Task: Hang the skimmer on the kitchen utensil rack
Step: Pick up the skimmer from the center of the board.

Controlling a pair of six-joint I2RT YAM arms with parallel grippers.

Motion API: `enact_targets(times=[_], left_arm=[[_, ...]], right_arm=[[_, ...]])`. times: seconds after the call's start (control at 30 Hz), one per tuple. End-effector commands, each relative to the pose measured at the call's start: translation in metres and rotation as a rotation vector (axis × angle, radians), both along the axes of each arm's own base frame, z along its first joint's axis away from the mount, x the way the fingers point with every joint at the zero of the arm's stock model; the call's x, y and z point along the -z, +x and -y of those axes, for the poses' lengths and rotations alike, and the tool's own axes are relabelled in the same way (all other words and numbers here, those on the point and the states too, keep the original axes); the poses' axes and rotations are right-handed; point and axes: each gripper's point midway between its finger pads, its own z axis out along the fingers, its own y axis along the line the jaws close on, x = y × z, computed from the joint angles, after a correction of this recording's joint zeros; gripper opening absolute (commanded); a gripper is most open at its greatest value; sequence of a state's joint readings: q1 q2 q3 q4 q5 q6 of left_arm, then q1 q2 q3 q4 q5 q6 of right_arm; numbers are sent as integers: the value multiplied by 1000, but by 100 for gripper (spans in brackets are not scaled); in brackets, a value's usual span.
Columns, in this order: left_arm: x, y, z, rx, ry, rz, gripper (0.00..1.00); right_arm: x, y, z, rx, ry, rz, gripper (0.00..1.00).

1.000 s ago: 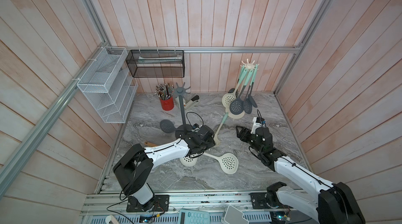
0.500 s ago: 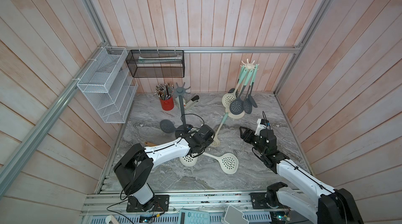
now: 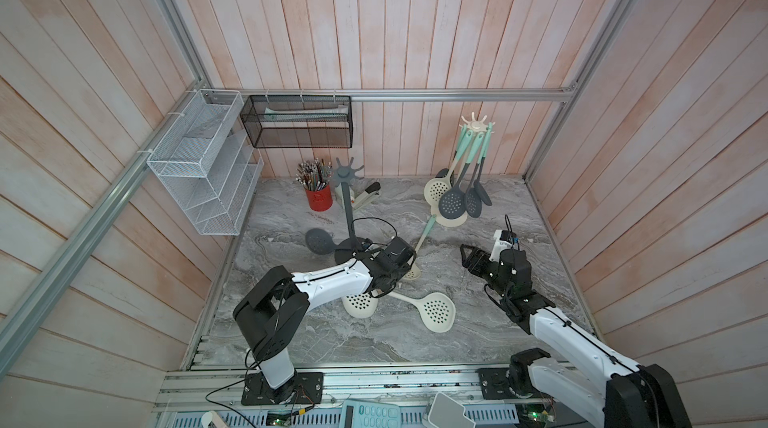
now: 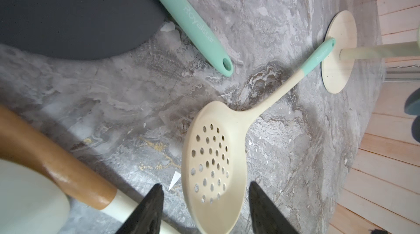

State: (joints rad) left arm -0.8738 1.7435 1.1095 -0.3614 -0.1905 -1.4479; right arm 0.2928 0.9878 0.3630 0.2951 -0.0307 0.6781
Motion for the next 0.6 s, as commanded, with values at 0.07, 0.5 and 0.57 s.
enact_targets(times=[0.07, 0.5, 0.57], left_arm=[[6, 3, 10, 1, -19, -5, 57], [24, -1, 11, 10, -45, -18, 36], [24, 0, 11, 18, -43, -3, 32]], right_arm=[[1, -6, 0, -14, 2, -5, 71], [-5, -15, 6, 13, 38, -2, 71], [-7, -16, 6, 20, 56, 1, 71]])
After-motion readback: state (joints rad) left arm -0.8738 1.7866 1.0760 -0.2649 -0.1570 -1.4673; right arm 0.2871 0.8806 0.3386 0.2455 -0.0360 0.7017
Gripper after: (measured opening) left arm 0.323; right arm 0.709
